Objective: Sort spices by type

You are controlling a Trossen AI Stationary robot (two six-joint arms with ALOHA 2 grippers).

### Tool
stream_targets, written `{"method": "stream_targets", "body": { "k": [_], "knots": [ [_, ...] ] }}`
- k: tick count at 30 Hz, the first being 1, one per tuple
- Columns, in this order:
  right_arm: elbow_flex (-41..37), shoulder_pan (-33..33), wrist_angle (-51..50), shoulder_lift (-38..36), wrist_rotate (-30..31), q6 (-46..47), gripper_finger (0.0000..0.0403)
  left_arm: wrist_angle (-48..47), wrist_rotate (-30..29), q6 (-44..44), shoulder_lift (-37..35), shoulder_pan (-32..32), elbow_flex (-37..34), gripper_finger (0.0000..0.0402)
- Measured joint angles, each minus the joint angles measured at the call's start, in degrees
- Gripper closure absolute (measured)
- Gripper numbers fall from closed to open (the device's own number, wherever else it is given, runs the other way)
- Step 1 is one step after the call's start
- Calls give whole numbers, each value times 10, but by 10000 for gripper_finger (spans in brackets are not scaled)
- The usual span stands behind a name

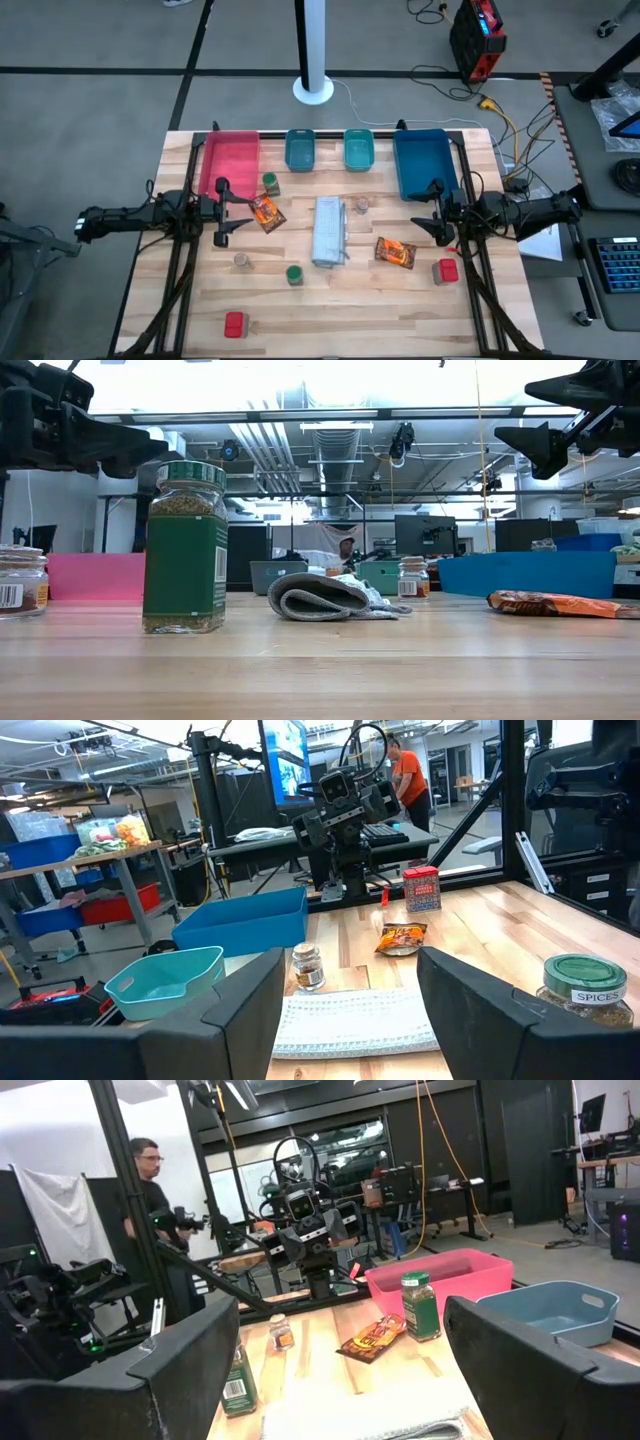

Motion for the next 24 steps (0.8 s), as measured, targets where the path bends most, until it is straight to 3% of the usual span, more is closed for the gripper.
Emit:
{"method": "stream_targets", "body": {
  "k": [15, 20, 24],
  "knots": [
    [0, 0, 0, 0, 0, -2, 60, 0, 0, 0, 0, 0, 0, 188],
    [0, 0, 10, 0, 0, -47, 60, 0, 0, 0, 0, 0, 0, 188],
    [0, 0, 72, 0, 40, 17, 60, 0, 0, 0, 0, 0, 0, 188]
  ]
}}
